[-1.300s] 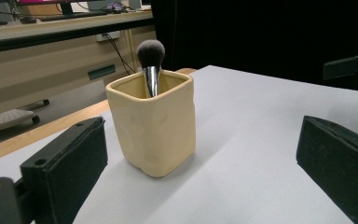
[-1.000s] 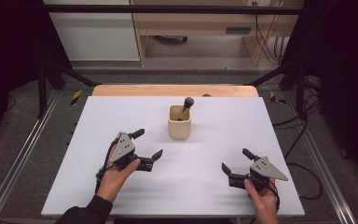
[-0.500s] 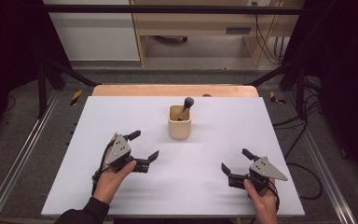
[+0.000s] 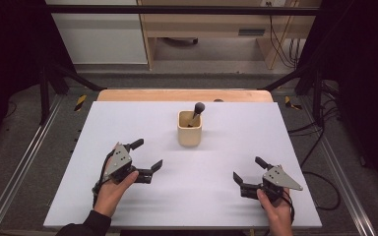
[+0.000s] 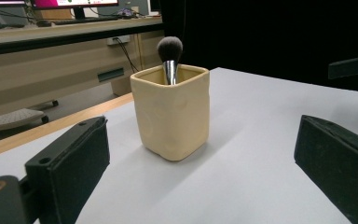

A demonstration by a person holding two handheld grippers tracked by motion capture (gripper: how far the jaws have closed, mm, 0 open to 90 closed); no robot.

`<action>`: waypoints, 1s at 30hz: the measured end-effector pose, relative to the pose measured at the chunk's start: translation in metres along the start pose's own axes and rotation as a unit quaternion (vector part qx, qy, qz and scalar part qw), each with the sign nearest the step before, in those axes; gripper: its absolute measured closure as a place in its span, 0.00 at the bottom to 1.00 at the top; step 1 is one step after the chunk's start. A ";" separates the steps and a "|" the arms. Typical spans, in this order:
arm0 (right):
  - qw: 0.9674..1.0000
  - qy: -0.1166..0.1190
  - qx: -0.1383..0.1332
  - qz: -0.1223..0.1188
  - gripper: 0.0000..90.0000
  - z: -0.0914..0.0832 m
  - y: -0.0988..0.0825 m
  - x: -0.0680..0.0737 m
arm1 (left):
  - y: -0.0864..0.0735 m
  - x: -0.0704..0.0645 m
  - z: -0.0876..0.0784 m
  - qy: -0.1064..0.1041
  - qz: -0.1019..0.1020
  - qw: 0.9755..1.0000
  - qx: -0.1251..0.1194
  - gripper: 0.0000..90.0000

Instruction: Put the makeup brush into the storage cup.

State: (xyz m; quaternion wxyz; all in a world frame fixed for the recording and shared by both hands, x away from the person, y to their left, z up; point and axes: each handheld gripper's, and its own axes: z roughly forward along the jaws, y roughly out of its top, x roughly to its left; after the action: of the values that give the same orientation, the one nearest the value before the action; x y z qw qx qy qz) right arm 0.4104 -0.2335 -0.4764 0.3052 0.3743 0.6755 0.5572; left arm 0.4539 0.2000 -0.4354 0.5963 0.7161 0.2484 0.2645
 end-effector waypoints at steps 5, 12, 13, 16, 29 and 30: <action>1.000 0.000 0.001 0.001 0.04 0.000 0.000 0.000 | 0.001 0.003 -0.006 0.002 -0.001 1.000 -0.004 0.04; 1.000 -0.001 0.002 -0.001 0.04 0.000 0.000 0.000 | 0.001 0.007 -0.015 0.002 -0.007 1.000 -0.010 0.04; 1.000 -0.001 0.002 -0.001 0.04 0.000 0.000 0.000 | 0.001 0.007 -0.016 0.003 -0.007 1.000 -0.011 0.04; 1.000 -0.001 0.003 -0.001 0.04 0.000 0.000 0.000 | 0.002 0.008 -0.022 0.008 -0.002 1.000 -0.014 0.04; 1.000 -0.003 0.003 -0.002 0.04 0.000 -0.001 0.000 | 0.006 0.019 -0.046 0.024 0.001 0.999 -0.023 0.03; 1.000 -0.003 0.003 -0.002 0.04 0.000 -0.001 0.000 | 0.006 0.019 -0.048 0.025 0.002 0.999 -0.023 0.03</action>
State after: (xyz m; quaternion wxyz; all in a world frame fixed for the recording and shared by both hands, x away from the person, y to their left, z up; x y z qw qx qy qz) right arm 0.4101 -0.2334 -0.4770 0.3073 0.3753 0.6768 0.5538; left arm 0.4361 0.2466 -0.4203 0.6055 0.6960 0.2557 0.2891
